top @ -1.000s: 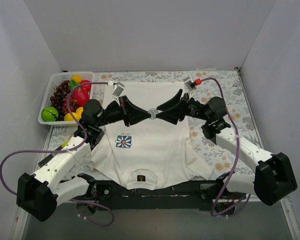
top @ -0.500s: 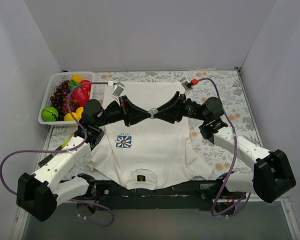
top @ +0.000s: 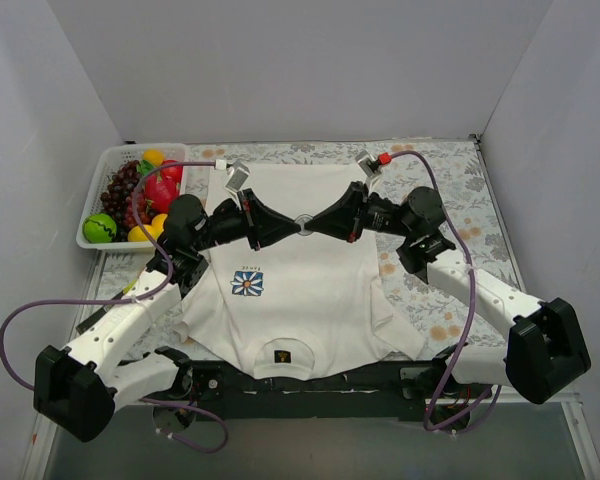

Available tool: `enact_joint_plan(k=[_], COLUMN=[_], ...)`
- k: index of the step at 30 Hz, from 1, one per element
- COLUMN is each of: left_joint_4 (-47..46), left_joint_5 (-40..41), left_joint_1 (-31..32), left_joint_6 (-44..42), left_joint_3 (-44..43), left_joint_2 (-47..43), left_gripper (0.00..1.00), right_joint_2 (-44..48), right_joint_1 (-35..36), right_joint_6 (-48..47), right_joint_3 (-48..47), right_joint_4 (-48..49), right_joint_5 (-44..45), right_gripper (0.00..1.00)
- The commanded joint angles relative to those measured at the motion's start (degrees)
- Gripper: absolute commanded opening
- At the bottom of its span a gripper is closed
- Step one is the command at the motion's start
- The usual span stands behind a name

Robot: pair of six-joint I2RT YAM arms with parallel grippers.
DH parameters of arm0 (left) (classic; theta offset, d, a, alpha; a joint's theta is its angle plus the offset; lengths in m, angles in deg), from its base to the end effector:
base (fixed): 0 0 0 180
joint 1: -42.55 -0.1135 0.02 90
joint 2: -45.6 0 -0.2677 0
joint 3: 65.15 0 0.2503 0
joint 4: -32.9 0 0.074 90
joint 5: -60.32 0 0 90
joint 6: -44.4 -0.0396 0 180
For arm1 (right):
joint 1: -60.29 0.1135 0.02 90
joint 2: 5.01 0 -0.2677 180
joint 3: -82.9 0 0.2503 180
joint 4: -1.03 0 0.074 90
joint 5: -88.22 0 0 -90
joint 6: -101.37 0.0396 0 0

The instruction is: Pin the brooch onto the clothing

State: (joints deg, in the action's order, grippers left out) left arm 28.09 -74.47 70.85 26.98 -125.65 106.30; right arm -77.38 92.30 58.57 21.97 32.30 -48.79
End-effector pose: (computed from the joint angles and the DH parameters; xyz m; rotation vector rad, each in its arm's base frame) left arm 0.1990 -0.1388 0.3543 0.0634 1.8844 -1.8904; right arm 0.2214 0.1726 0.3532 -0.6327 1.4099 1.6328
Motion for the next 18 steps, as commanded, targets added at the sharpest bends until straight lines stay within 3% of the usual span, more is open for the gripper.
enact_joint_plan(k=[1,8,18], left_joint_4=[4.1,8.6,10.7], left_joint_5=[-1.4,-1.2,-1.6], left_joint_1=[0.5,0.6,1.8], left_joint_6=[-3.1,-6.0,-6.9], left_joint_3=[-5.0,-8.7,-13.1], left_joint_2=[0.0,0.1,0.4], left_gripper=[0.00,0.00,0.00], right_joint_2=[-0.2,-2.1,-7.7], right_joint_1=[0.4,1.7,5.9], right_joint_6=[-6.7,-16.9,-23.0], right_joint_3=[-5.5,-12.9,-22.4], right_joint_4=[-11.7,-34.6,-52.3], right_joint_5=[3.5,13.6,24.8], right_gripper=[0.01,0.01,0.01])
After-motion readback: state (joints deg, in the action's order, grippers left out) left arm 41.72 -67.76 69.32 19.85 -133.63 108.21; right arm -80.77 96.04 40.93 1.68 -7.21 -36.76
